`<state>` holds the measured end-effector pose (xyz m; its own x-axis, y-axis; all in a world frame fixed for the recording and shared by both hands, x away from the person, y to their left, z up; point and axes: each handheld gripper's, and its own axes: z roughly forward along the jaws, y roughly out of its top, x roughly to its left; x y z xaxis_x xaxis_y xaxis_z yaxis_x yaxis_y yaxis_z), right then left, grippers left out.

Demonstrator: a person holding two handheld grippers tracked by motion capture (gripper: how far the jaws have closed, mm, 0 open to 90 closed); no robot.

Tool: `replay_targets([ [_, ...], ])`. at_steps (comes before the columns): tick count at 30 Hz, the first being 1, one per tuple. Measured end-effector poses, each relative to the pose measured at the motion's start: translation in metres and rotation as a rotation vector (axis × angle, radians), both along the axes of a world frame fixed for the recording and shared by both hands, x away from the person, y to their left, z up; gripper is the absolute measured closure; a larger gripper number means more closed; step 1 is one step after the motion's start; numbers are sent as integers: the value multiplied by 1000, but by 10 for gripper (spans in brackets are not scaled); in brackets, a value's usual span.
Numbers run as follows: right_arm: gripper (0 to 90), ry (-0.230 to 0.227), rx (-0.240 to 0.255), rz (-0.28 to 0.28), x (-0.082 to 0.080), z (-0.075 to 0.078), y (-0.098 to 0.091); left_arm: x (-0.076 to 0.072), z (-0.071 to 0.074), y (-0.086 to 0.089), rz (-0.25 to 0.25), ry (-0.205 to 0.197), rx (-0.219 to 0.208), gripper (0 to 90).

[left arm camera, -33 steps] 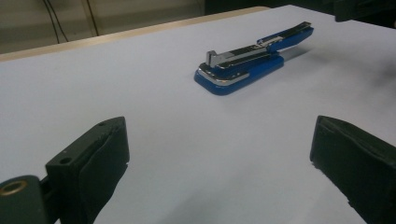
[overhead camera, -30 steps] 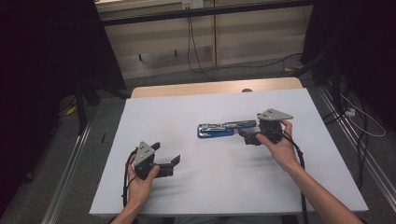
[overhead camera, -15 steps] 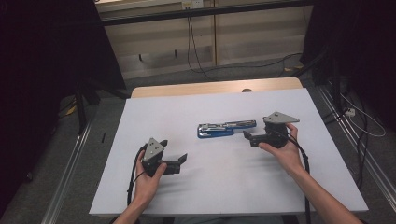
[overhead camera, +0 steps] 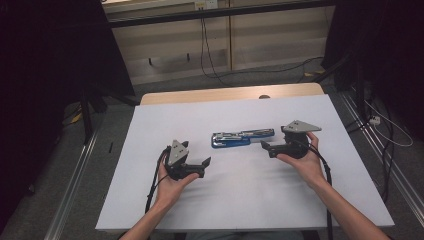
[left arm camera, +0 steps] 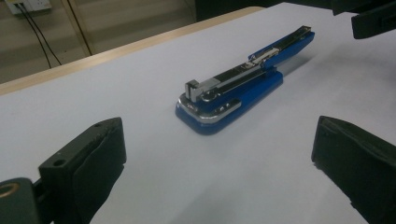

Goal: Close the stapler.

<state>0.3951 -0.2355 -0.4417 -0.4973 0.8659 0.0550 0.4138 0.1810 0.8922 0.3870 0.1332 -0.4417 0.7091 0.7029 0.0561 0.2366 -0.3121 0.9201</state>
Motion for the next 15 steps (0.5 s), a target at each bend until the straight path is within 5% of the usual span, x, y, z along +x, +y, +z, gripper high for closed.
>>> replay_targets([
  [15, 170, 34, -14, -12, -2, 0, -7, 26, 8, -18, 19, 13, -46, 39],
])
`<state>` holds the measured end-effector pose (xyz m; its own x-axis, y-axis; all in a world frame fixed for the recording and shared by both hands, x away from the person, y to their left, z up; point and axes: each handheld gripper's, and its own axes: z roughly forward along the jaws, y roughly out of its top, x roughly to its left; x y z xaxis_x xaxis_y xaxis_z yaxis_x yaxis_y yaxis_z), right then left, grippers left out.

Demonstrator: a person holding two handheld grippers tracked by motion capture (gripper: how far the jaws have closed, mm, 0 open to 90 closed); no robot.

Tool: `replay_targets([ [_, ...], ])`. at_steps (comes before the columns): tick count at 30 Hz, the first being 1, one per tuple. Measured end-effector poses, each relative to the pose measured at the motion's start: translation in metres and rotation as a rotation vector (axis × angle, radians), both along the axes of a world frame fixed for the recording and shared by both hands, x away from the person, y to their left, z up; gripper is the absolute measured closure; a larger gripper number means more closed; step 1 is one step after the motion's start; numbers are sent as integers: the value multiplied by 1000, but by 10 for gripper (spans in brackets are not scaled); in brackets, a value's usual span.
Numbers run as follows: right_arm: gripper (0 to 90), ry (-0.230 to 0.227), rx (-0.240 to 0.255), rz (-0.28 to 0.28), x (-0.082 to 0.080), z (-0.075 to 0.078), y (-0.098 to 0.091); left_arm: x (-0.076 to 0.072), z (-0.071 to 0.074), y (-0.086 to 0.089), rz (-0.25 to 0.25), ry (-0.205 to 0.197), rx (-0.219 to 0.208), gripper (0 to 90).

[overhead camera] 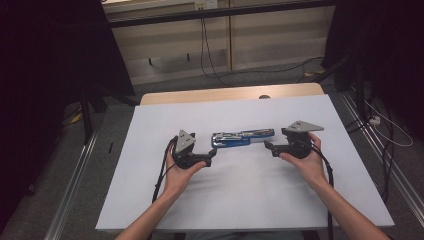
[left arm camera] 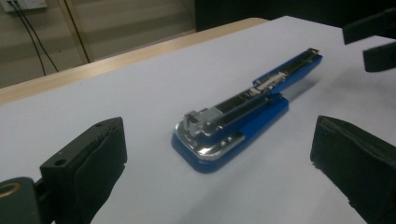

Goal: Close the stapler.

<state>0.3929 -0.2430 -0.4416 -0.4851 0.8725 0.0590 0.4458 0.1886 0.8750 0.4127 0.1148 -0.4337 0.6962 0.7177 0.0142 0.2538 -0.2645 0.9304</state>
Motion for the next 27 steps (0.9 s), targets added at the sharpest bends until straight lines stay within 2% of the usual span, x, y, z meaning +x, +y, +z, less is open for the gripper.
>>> replay_targets([
  [1, 176, -1, -3, 2, 0, 0, 0, 2, 1, 0, 3, -5, 9, 44],
  [4, 195, 1, 4, 2, 0, 0, -1, 7, -1, -1, 4, 12, -9, 43],
  [7, 219, -14, -10, -5, 1, 0, -1, 8, -6, -3, -4, 35, 1, 42],
  [9, 253, -5, -16, 4, 1, -1, -1, 8, -7, -4, 12, 37, 29, 41],
  [11, 271, 12, -15, 6, 1, -3, 0, 8, -9, -4, 13, 49, 24, 42],
  [12, 294, 18, -24, 15, 1, -4, 0, 8, -10, -4, 17, 58, 18, 42],
  [15, 372, 31, -22, 34, 0, -4, 1, 8, -9, -3, 21, 50, 21, 43],
  [17, 423, 35, -21, 42, 0, -4, 2, 10, -9, -2, 23, 60, -6, 49],
  [24, 614, 53, -8, 43, 0, -7, -2, 11, -11, -2, 19, 69, -1, 80],
  [26, 629, 64, -8, 40, 0, -8, -1, 11, -11, -3, 12, 71, -2, 95],
  [27, 689, 66, -9, 42, 0, -9, -1, 11, -12, -3, 7, 71, -3, 111],
])
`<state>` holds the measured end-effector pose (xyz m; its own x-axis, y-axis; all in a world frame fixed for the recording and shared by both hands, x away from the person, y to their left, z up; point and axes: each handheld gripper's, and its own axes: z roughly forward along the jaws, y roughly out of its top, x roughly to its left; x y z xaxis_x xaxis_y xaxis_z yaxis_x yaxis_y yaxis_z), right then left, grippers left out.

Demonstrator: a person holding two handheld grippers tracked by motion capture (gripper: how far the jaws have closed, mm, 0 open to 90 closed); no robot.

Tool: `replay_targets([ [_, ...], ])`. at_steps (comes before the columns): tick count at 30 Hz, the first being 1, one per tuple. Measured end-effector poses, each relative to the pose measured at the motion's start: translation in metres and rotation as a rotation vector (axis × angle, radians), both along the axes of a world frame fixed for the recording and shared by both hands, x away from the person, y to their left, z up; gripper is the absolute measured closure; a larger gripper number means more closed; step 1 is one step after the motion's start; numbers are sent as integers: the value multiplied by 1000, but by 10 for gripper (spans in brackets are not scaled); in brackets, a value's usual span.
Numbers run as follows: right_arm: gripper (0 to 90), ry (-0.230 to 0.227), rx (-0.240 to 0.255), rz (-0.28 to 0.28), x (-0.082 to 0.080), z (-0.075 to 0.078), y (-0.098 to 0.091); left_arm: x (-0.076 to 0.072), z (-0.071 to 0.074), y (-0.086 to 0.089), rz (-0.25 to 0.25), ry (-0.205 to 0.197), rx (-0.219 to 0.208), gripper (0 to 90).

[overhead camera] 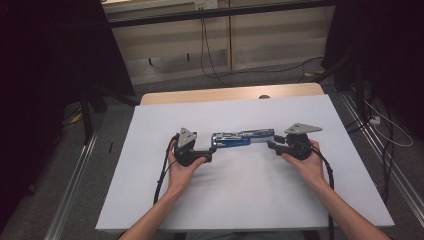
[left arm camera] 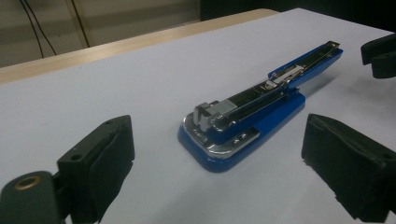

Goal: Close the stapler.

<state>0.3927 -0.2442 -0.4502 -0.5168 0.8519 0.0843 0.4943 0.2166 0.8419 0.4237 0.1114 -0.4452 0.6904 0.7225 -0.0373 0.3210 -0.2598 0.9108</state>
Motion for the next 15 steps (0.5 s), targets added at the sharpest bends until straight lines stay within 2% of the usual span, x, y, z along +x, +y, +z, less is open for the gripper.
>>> replay_targets([
  [4, 835, -1, 12, 18, -1, 0, 1, -1, 0, -2, -7, 5, -2, 139],
  [7, 897, -5, -8, 22, 0, 0, 1, -1, -1, -4, -7, 14, -13, 161],
  [11, 900, -5, -20, 26, 0, 0, 1, -3, 2, -4, -13, -20, 15, 240],
  [15, 900, -4, -20, 29, 0, 0, 1, -3, 3, -5, -37, -8, -12, 421],
])
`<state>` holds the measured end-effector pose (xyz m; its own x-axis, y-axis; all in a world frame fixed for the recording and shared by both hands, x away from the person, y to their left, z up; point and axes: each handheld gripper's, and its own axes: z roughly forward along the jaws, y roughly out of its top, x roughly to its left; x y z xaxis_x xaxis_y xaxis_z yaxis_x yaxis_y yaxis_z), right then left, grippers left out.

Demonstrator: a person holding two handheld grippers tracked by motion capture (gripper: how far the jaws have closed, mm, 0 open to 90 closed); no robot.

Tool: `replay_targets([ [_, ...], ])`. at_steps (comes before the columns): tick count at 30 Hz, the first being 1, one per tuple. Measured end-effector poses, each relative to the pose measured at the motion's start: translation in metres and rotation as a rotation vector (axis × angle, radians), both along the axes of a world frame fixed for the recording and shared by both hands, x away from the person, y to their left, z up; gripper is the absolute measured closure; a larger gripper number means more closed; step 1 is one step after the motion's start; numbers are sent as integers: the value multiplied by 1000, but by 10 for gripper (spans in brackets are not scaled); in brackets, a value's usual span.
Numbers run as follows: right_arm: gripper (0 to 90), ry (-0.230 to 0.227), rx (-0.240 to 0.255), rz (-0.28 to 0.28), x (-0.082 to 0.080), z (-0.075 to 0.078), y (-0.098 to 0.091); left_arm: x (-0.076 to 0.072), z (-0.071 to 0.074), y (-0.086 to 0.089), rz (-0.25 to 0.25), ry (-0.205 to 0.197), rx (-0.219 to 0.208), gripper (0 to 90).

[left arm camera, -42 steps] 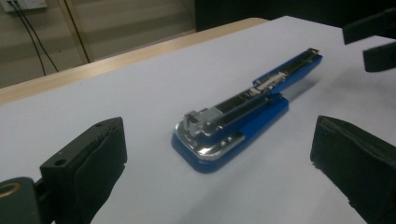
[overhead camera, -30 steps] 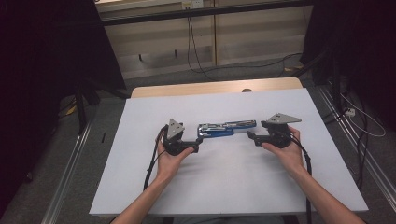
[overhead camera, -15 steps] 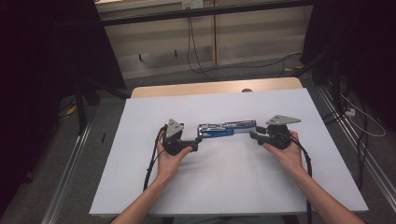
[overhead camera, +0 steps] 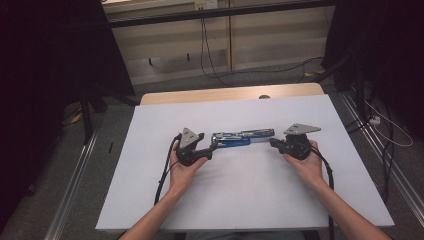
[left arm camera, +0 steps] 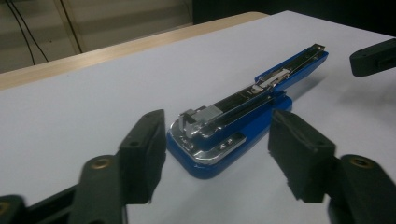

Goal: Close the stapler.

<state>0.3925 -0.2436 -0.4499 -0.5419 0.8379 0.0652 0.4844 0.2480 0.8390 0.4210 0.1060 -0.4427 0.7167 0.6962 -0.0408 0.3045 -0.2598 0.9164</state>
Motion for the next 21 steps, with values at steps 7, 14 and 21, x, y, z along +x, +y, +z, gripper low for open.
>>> replay_targets([
  [7, 900, 17, -1, 16, 1, -2, 1, 1, -2, -5, -34, 36, -25, 646],
  [14, 900, 19, -15, 17, 2, -3, 1, 8, -6, -9, -43, 29, 23, 825],
  [21, 900, 12, -29, 22, 3, -4, 1, 14, -5, -15, -51, 1, 81, 894],
])
